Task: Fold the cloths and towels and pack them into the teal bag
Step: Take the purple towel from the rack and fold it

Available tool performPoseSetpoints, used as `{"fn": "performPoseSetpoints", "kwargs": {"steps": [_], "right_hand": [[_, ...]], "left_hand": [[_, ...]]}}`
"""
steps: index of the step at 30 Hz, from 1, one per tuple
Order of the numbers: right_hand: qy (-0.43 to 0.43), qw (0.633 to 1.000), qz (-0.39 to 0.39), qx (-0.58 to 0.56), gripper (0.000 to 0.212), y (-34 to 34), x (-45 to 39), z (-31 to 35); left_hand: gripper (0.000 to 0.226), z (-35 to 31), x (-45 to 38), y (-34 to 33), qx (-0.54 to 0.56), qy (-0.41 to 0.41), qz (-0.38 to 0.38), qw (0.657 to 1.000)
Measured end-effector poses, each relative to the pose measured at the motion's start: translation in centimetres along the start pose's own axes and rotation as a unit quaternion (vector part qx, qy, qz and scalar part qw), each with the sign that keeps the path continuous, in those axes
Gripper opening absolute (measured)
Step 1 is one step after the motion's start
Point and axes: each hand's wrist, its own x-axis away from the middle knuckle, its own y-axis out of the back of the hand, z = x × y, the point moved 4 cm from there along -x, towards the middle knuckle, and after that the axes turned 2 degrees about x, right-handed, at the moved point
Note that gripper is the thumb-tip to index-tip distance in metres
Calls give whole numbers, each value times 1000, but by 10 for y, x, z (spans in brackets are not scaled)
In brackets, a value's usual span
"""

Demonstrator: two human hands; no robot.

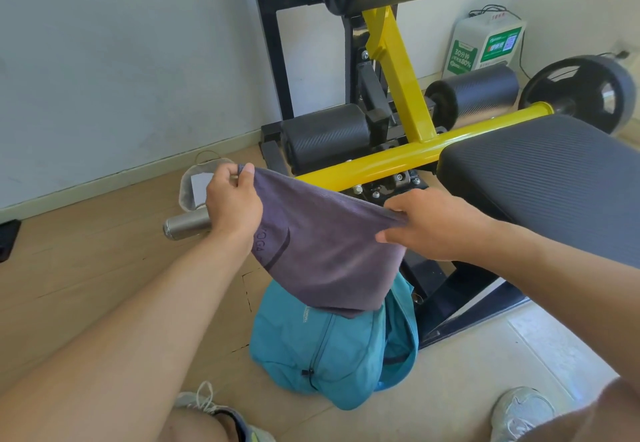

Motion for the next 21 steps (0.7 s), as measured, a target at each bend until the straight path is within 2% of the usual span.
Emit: {"fn": "performPoseSetpoints", "kwargs": {"steps": [2, 4, 7, 9, 12, 16, 19, 21], "right_hand": [[45, 994, -25, -100, 31, 5, 2, 7], [89, 983, -65, -147, 19, 11, 5, 14], [109, 962, -134, -211, 15, 21, 8, 18], [111, 959, -146, -216, 31, 22, 6, 17], [120, 965, -105, -208, 58, 14, 2, 13], [82, 968, -77, -226, 57, 7, -4, -2], [41, 962, -143, -229, 49, 11, -7, -8], [8, 946, -190, -263, 47, 14, -6, -14]], "left_hand": [[17, 5, -2, -2, 22, 31, 2, 999], [17, 5, -4, -2, 58, 52, -8, 997], [20, 5, -12, 5, 99, 77, -64, 990], [23, 6, -19, 12, 111, 82, -108, 985], [22, 6, -27, 22, 112, 79, -153, 979], [17, 6, -31, 24, 110, 63, -148, 981], [15, 6, -29, 21, 91, 52, -123, 987], [16, 5, -27, 19, 77, 39, -107, 991]]}}
